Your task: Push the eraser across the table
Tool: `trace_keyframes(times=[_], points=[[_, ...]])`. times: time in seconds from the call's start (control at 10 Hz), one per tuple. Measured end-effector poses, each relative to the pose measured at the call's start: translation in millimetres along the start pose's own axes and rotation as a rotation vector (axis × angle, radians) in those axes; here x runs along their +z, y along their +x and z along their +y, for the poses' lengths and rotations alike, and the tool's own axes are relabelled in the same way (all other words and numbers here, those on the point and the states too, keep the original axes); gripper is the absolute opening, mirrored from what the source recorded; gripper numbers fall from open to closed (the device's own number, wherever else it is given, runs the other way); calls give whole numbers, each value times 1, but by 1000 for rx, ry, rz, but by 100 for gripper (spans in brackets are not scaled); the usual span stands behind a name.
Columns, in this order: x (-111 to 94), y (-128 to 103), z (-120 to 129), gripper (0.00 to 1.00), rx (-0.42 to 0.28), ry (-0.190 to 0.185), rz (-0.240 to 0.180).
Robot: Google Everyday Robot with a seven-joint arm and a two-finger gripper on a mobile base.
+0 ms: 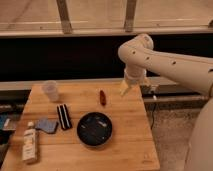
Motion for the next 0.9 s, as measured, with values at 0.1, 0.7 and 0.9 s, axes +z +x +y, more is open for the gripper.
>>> trace_keyframes(times=[0.1,0.7,0.9], points=[[0,0,0,80,0,0,0],[0,0,0,39,0,0,0],[0,0,0,19,0,0,0]])
